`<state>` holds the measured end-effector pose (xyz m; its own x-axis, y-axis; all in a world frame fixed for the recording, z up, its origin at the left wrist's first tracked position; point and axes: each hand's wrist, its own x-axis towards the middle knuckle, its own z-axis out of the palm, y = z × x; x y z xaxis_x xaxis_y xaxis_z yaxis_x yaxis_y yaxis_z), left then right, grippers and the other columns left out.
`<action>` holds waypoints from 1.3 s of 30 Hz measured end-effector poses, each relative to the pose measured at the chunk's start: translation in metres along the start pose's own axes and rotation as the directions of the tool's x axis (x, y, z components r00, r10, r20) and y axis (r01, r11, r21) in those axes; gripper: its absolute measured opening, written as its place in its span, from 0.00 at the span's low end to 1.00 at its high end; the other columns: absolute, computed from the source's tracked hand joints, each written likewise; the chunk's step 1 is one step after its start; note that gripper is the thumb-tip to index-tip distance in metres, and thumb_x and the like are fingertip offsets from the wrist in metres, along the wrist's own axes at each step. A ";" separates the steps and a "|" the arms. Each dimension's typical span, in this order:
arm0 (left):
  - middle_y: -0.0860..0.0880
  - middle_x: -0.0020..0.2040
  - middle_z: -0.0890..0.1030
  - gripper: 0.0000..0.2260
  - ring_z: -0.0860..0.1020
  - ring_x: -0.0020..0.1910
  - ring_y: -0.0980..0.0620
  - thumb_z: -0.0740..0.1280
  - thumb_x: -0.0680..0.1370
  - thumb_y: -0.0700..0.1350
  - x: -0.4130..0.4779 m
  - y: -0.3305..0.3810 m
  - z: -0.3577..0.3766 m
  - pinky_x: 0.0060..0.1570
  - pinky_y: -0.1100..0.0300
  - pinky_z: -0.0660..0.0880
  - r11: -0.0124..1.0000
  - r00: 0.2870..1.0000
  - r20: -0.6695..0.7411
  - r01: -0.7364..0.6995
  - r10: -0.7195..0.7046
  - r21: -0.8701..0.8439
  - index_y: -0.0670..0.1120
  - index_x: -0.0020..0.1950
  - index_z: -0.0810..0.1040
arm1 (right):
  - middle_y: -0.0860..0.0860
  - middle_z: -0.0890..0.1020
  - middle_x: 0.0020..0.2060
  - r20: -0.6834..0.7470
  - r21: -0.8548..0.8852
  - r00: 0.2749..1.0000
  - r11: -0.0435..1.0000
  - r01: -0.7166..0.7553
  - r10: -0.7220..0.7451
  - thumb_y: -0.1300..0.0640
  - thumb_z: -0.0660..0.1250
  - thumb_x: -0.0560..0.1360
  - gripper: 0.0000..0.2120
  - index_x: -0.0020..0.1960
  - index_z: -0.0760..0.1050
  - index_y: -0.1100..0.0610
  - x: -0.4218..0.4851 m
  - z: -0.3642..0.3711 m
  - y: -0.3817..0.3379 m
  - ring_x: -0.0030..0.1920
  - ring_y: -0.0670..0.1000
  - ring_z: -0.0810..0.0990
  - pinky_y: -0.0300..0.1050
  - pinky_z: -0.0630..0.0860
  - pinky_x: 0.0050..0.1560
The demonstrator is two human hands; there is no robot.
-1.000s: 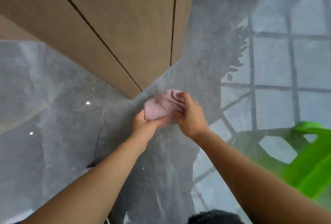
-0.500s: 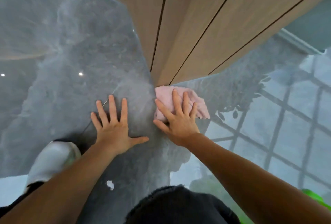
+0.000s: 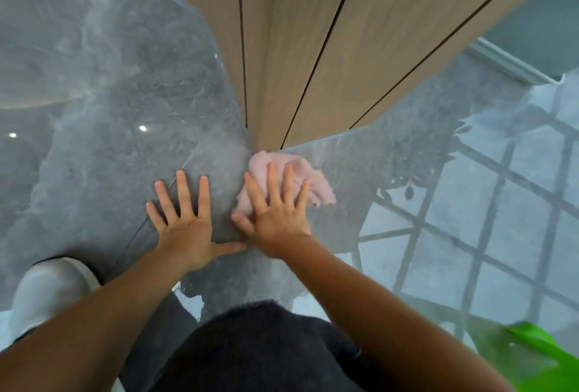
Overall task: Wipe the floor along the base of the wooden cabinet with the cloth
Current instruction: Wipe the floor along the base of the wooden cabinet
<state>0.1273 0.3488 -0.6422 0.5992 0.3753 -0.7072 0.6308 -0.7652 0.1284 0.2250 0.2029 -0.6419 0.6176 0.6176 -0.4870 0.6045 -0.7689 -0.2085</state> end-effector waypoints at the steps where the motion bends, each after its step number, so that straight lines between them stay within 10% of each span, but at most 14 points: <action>1: 0.45 0.68 0.15 0.66 0.14 0.62 0.35 0.44 0.43 0.86 -0.001 0.000 0.000 0.68 0.30 0.32 1.000 1.000 0.009 0.001 -0.001 0.002 0.55 0.69 0.19 | 0.56 0.34 0.78 0.040 -0.061 0.991 0.989 0.132 -0.130 0.32 0.45 0.76 0.36 0.78 0.38 0.45 -0.003 0.004 -0.013 0.75 0.65 0.29 0.76 0.34 0.69; 5: 0.46 0.68 0.15 0.66 0.14 0.63 0.37 0.49 0.46 0.86 -0.001 -0.002 0.002 0.68 0.30 0.31 1.000 1.000 0.009 -0.017 0.017 -0.004 0.55 0.70 0.20 | 0.51 0.42 0.80 -0.015 -0.156 0.961 0.950 0.270 -0.275 0.36 0.49 0.79 0.31 0.78 0.44 0.42 0.010 -0.008 0.034 0.78 0.62 0.36 0.72 0.39 0.73; 8: 0.45 0.67 0.14 0.66 0.14 0.63 0.37 0.48 0.47 0.86 -0.001 -0.001 0.001 0.66 0.32 0.27 1.000 1.000 0.018 -0.016 0.016 0.002 0.55 0.69 0.18 | 0.51 0.38 0.80 -0.071 -0.158 0.997 0.986 -0.046 0.035 0.33 0.45 0.79 0.32 0.77 0.37 0.41 0.015 -0.028 0.121 0.77 0.62 0.34 0.70 0.41 0.74; 14: 0.45 0.67 0.14 0.65 0.15 0.64 0.37 0.47 0.47 0.86 -0.001 0.000 -0.001 0.61 0.36 0.23 1.000 1.000 0.012 -0.022 0.022 -0.005 0.54 0.69 0.18 | 0.54 0.37 0.79 -0.024 0.123 0.823 0.819 -0.560 0.567 0.30 0.41 0.75 0.36 0.78 0.38 0.43 0.034 -0.056 0.160 0.77 0.63 0.35 0.70 0.38 0.74; 18: 0.46 0.68 0.14 0.65 0.15 0.64 0.37 0.46 0.46 0.86 -0.003 0.001 -0.003 0.59 0.39 0.19 1.000 1.000 0.017 -0.010 0.010 -0.004 0.55 0.69 0.18 | 0.63 0.40 0.78 -0.076 0.187 0.899 0.892 -0.413 0.432 0.36 0.47 0.78 0.36 0.79 0.38 0.52 0.036 -0.024 0.047 0.76 0.68 0.34 0.74 0.36 0.71; 21: 0.46 0.67 0.13 0.64 0.13 0.61 0.37 0.57 0.53 0.83 -0.001 0.002 -0.002 0.62 0.37 0.19 1.000 1.000 0.011 0.014 -0.014 -0.001 0.55 0.67 0.16 | 0.61 0.44 0.79 -0.049 0.085 0.998 0.995 -0.044 0.049 0.40 0.48 0.79 0.33 0.79 0.43 0.51 0.011 0.004 -0.033 0.77 0.67 0.36 0.74 0.39 0.71; 25: 0.46 0.67 0.13 0.65 0.14 0.63 0.37 0.57 0.54 0.81 0.001 0.001 0.002 0.64 0.35 0.23 0.999 0.999 -0.023 0.030 -0.029 0.033 0.53 0.65 0.14 | 0.52 0.48 0.81 -0.034 -0.073 0.954 0.952 0.296 -0.299 0.42 0.48 0.80 0.27 0.78 0.52 0.47 0.018 0.000 -0.038 0.79 0.58 0.43 0.68 0.43 0.75; 31: 0.46 0.68 0.14 0.66 0.14 0.63 0.39 0.47 0.45 0.86 -0.001 0.000 0.001 0.61 0.38 0.21 1.000 1.000 -0.004 -0.018 0.017 -0.017 0.54 0.68 0.17 | 0.49 0.49 0.80 -0.070 -0.066 0.966 0.968 0.244 -0.248 0.42 0.48 0.81 0.26 0.78 0.50 0.45 0.019 -0.022 0.043 0.79 0.52 0.47 0.64 0.47 0.76; 39: 0.45 0.66 0.13 0.66 0.14 0.62 0.36 0.50 0.47 0.86 -0.002 0.001 -0.001 0.59 0.37 0.20 1.000 1.000 0.014 -0.026 0.026 -0.003 0.53 0.66 0.15 | 0.56 0.49 0.80 -0.165 0.077 0.929 0.943 -0.323 0.331 0.41 0.43 0.81 0.27 0.78 0.50 0.47 0.011 -0.062 0.184 0.79 0.60 0.47 0.59 0.45 0.78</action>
<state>0.1272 0.3476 -0.6401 0.6086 0.3478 -0.7132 0.6166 -0.7730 0.1492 0.3738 0.0785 -0.6334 0.8572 0.3463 -0.3812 0.3322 -0.9374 -0.1044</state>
